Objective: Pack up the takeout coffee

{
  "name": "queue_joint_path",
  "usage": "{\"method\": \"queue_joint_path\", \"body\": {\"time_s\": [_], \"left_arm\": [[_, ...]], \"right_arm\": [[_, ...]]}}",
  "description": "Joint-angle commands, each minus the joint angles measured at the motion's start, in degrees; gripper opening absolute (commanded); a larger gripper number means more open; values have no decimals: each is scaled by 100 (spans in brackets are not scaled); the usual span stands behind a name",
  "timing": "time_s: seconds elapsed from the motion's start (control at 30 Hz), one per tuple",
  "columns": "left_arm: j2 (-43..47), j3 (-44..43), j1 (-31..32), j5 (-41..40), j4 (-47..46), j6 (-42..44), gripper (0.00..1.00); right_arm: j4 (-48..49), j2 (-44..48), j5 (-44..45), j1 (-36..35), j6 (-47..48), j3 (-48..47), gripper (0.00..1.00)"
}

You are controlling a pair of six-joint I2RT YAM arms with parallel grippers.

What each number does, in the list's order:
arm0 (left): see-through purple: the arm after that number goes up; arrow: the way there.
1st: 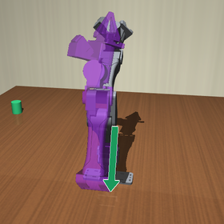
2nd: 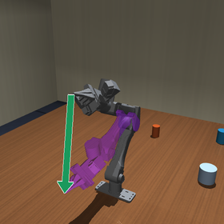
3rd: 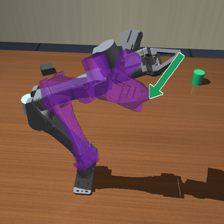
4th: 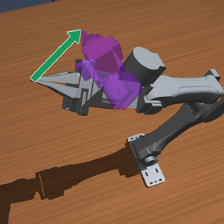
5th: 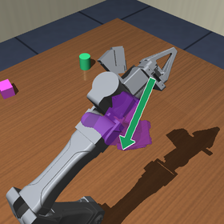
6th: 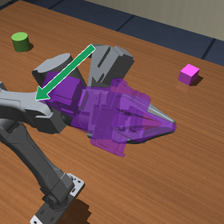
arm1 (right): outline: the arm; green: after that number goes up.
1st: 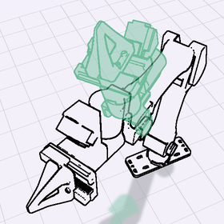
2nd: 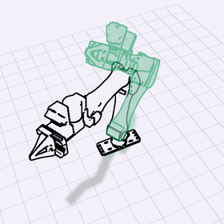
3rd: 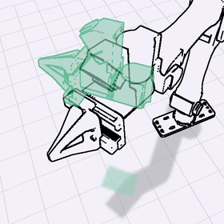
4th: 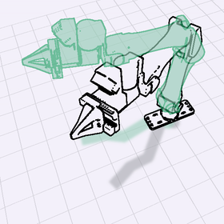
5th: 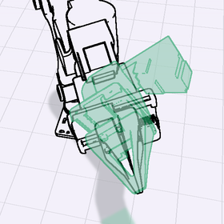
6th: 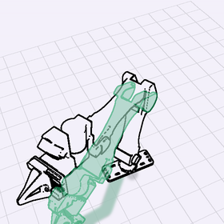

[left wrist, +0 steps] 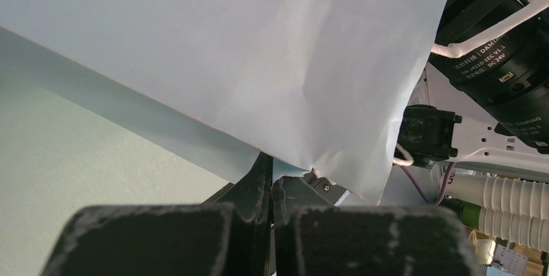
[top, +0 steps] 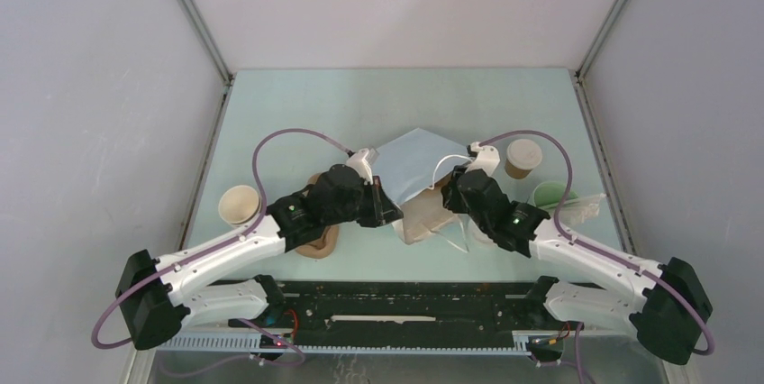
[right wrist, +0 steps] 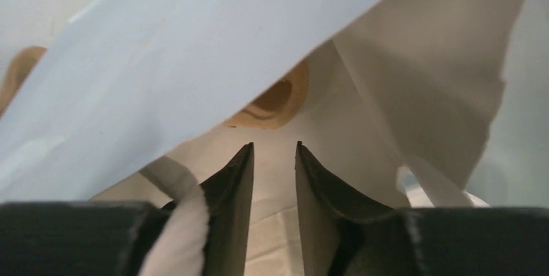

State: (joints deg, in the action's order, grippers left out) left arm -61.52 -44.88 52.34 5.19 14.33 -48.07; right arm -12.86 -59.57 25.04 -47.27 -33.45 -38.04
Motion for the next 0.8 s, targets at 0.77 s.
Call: {"method": "queue_joint_path", "body": {"time_s": [0.77], "left_arm": [[-209,-370,23,250,-279,-219,0]], "right_arm": [[545,-242,1547,-351,-3576,563,5]]}}
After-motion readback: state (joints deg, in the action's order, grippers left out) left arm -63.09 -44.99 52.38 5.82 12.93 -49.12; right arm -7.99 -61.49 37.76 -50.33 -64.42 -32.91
